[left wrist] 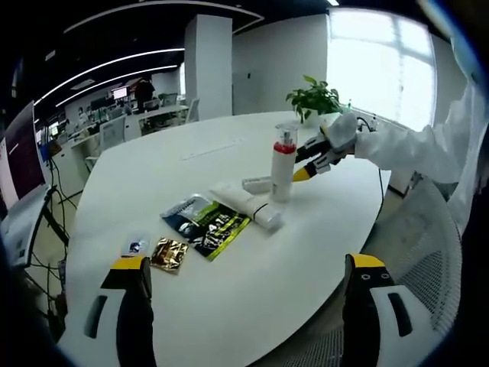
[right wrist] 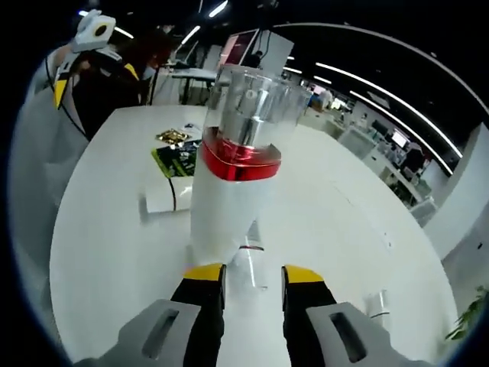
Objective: Arrange the skincare products in the storage area until every visible bottle or jar stands upright without overlapping.
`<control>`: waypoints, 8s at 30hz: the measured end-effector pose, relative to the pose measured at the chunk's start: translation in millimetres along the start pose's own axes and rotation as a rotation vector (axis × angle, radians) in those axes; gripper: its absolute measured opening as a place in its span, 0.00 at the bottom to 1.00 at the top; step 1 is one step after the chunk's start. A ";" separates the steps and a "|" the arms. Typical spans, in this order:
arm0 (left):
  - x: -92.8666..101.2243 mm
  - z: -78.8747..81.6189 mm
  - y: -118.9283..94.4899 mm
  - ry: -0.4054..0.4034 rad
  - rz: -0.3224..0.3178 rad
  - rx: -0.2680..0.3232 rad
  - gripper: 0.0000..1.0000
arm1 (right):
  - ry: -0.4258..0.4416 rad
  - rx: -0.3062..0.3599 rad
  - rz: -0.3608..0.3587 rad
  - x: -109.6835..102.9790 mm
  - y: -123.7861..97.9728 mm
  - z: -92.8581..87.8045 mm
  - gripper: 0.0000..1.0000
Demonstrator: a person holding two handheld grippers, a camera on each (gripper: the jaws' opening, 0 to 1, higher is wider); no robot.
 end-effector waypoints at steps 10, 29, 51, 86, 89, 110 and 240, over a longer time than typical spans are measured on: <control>-1.3 -3.2 1.1 -0.011 0.009 -0.008 0.99 | -0.006 -0.005 0.064 1.0 15.7 -9.2 0.19; -3.0 -6.0 0.5 -0.027 0.037 -0.020 0.99 | 0.088 0.024 0.188 9.2 36.8 -18.8 0.15; 3.0 -0.6 3.6 -0.008 0.009 -0.008 0.99 | 0.183 -0.041 0.075 3.1 11.9 -37.6 0.11; 39.6 9.0 17.1 0.106 -0.142 -0.003 0.96 | 0.292 -0.044 0.001 -103.0 -96.0 -32.4 0.10; 46.2 11.2 23.1 0.150 -0.159 -0.012 0.96 | 0.249 -0.025 0.018 -109.5 -93.5 -18.8 0.10; 75.1 28.1 74.0 0.528 -0.208 -0.077 0.68 | 0.030 0.118 0.138 -115.1 -83.2 69.5 0.10; 99.1 22.6 148.0 0.224 -0.493 0.021 0.34 | 0.589 0.442 -0.141 -67.5 -80.2 99.5 0.14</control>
Point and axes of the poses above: the point that each gripper's makers call its tool centre point, and the gripper's own axes: y roughly forward along the fingers, x roughly to its right, z roughly out of its top, the point moved 7 cm from there along -y, roughly backward along the fingers, and after that the axes turned 13 degrees about -y, right-handed, at the moved point
